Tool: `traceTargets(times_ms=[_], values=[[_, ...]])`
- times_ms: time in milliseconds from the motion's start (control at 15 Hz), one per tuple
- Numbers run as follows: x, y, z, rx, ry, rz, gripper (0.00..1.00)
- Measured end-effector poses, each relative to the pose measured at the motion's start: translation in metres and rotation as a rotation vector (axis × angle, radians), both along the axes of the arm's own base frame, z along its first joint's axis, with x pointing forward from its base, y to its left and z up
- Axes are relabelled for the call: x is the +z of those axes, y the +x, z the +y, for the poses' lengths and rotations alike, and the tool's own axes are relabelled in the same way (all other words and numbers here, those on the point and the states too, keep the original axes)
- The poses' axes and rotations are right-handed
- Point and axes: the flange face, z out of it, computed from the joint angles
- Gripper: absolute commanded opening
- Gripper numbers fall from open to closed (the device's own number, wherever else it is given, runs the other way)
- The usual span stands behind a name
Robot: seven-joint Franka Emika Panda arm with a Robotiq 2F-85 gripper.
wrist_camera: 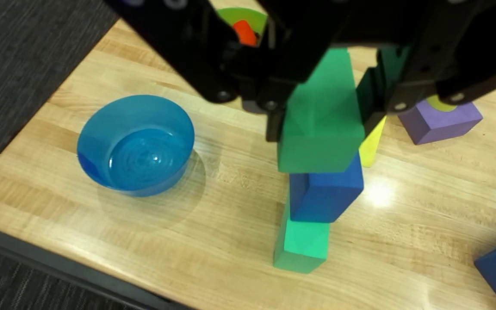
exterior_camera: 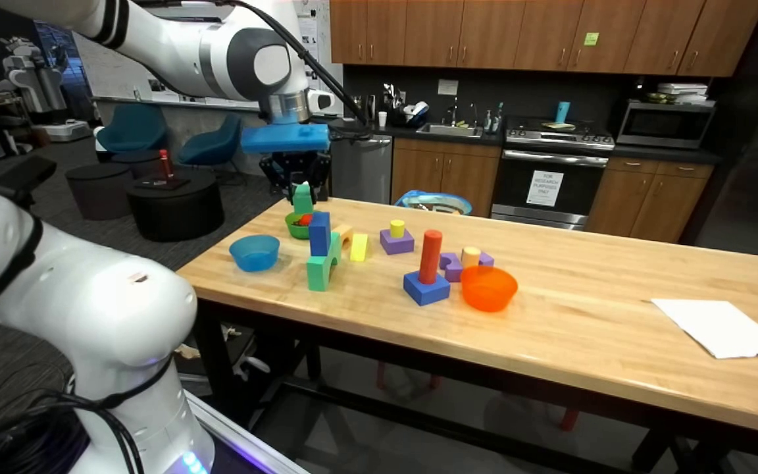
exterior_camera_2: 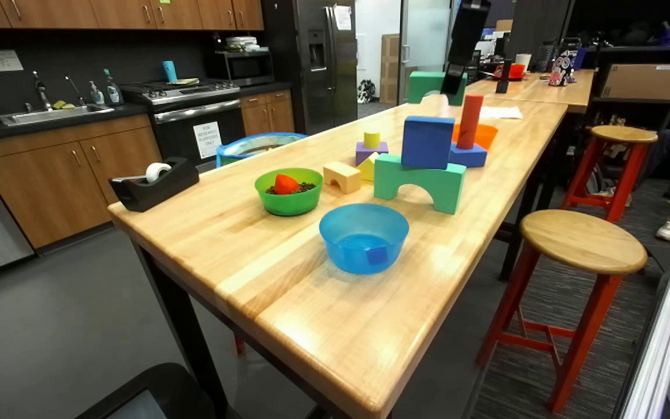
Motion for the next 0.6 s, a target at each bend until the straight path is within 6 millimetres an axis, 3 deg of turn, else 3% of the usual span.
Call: traceTargets(times_ms=[600], values=[[-0.0084,0.0123,-0.0047,-0.009,0.001,0.033,0.16]])
